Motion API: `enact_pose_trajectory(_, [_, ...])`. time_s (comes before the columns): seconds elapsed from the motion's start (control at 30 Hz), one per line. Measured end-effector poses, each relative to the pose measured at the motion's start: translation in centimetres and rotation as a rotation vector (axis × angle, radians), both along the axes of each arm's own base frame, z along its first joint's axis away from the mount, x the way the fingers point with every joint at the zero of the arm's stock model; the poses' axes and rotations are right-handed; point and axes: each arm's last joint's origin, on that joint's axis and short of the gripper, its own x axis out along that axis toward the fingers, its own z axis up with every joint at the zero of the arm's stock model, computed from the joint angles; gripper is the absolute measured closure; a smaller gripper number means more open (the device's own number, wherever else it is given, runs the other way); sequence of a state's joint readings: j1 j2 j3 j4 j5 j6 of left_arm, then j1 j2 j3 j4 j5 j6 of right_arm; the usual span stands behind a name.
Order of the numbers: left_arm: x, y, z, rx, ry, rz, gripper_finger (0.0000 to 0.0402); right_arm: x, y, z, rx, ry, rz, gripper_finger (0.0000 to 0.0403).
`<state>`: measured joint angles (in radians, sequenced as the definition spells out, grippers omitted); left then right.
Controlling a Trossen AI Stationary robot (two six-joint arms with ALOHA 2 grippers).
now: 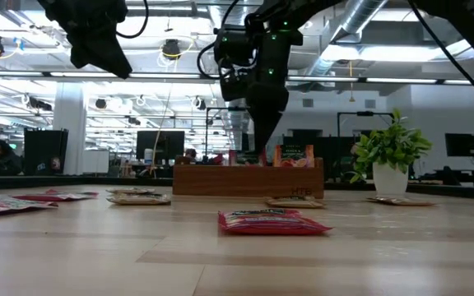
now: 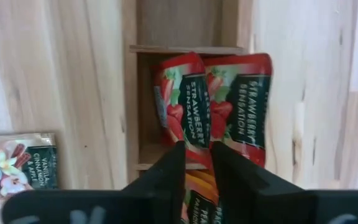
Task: Pick & Place Tea
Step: Put the red tea bag into the middle section of the wooden organizer
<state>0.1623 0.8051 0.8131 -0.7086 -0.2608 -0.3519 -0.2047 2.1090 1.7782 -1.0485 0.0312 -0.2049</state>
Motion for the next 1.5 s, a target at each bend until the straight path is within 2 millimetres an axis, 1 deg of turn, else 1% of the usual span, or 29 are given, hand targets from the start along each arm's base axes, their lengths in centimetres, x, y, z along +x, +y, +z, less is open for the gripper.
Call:
enact_pose_trajectory(0.13, [0.0,0.0,0.0,-0.001,0.000,-0.001,0.0295,-0.2,-0.5,0.0,-0.043,0.014,-0.045,0.0310])
enact_pose_trajectory(0.3, [0.0,0.0,0.0,-0.001,-0.001,0.000,0.0295,-0.3,-0.7,0.4,-0.092,0.035,-0.053,0.0316])
enact_pose_trajectory(0.4, [0.0,0.0,0.0,-0.001,-0.001,0.000,0.0295,-0.2,-0.2,0.9,-0.093,0.034,-0.033,0.0322])
enact_pose_trajectory(0.47, [0.0,0.0,0.0,-0.008,-0.004,0.001,0.0295,-0.1,0.5,1.5,-0.088,0.035,-0.012,0.0325])
enact_pose_trajectory(0.53, [0.0,0.0,0.0,-0.020,-0.007,-0.005,0.0295,-0.3,1.7,2.6,-0.062,0.034,0.035,0.0327])
enact_pose_trajectory(0.6, [0.0,-0.1,0.0,-0.030,-0.010,-0.008,0.0295,-0.7,3.3,3.8,0.011,0.013,0.096,0.0327])
enact_pose_trajectory(0.7, [0.0,-0.1,0.0,-0.038,-0.012,-0.014,0.0295,-1.5,6.5,5.2,0.182,0.001,0.219,0.0327])
enact_pose_trajectory(0.77, [0.0,-0.1,0.0,-0.038,-0.012,-0.014,0.0295,-2.0,8.8,5.8,0.257,-0.001,0.290,0.0327])
enact_pose_trajectory(0.87, [0.0,-0.1,0.0,-0.037,-0.011,-0.015,0.0295,-2.5,12.0,5.9,0.279,-0.014,0.378,0.0327])
enact_pose_trajectory(0.97, [0.0,-0.1,0.0,-0.034,-0.010,-0.018,0.0295,-2.5,15.1,4.9,0.272,-0.041,0.459,0.0327])
enact_pose_trajectory(1.03, [0.1,-0.1,0.0,-0.032,-0.013,-0.018,0.0295,-2.5,16.6,4.0,0.237,-0.050,0.486,0.0327])
enact_pose_trajectory(1.1, [0.1,-0.1,0.0,-0.032,-0.012,-0.019,0.0295,-2.3,17.7,3.3,0.187,-0.067,0.490,0.0327])
enact_pose_trajectory(1.17, [0.1,-0.1,0.0,-0.031,-0.016,-0.019,0.0295,-2.3,18.4,3.0,0.157,-0.080,0.477,0.0327])
enact_pose_trajectory(1.23, [0.1,-0.1,0.0,-0.030,-0.015,-0.021,0.0295,-1.9,18.7,2.8,0.165,-0.132,0.450,0.0327])
enact_pose_trajectory(1.37, [0.1,-0.1,0.1,-0.031,-0.019,-0.023,0.0295,-1.9,19.2,2.3,0.189,-0.147,0.384,0.0327])
enact_pose_trajectory(1.5, [0.1,-0.1,0.1,-0.031,-0.022,-0.024,0.0295,-2.0,20.2,1.6,0.212,-0.160,0.344,0.0327])
